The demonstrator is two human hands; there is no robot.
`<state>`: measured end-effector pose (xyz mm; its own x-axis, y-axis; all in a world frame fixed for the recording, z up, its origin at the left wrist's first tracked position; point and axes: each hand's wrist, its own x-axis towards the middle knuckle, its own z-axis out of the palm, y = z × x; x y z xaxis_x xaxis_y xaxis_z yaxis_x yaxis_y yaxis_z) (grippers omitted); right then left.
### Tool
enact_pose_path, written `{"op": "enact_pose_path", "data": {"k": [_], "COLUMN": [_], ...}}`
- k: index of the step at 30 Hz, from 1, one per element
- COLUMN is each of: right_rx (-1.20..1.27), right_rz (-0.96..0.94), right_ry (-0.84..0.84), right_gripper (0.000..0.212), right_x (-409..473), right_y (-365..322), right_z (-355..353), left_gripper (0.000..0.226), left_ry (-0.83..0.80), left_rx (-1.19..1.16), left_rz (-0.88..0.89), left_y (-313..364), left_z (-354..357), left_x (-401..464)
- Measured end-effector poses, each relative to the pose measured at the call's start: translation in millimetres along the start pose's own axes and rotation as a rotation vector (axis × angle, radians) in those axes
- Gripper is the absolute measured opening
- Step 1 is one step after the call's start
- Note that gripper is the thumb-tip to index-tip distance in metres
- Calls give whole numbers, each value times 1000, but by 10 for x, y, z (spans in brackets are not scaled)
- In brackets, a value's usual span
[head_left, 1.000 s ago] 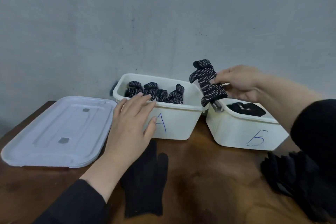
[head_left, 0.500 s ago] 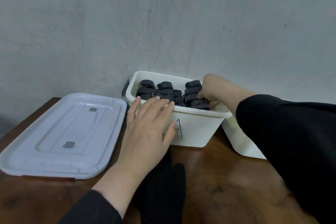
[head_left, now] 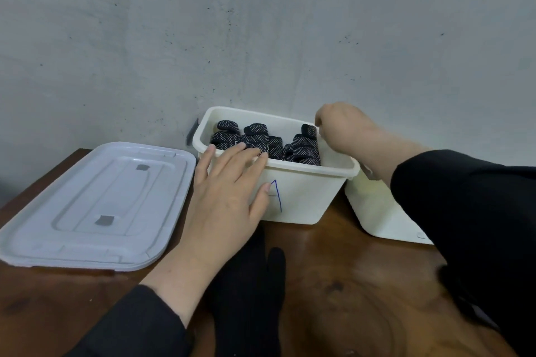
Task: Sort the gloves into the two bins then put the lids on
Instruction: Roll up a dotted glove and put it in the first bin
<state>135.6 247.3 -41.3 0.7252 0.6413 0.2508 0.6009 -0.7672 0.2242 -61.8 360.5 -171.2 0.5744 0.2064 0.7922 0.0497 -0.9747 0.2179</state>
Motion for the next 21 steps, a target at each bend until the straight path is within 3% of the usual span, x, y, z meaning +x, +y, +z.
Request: {"op": "enact_pose_path", "data": {"k": [6, 9, 16, 21], "right_rx": [415, 542, 556, 458], "right_rz": [7, 0, 133, 144], "right_ry": [334, 385, 78, -7], "right_gripper": [26, 27, 25, 30], "right_x": [-722, -1321, -2777, -3420], "right_y": [344, 528, 933, 1307], "right_z": [-191, -12, 751, 1145], "left_gripper": [34, 33, 45, 42], "left_ry": [55, -5, -598, -738], "left_rx": [-81, -181, -300, -292], "left_rz": [79, 119, 45, 23], "left_y": [186, 547, 1755, 2324], "left_z": [-45, -81, 68, 377], "left_x": [-38, -70, -377, -679]}}
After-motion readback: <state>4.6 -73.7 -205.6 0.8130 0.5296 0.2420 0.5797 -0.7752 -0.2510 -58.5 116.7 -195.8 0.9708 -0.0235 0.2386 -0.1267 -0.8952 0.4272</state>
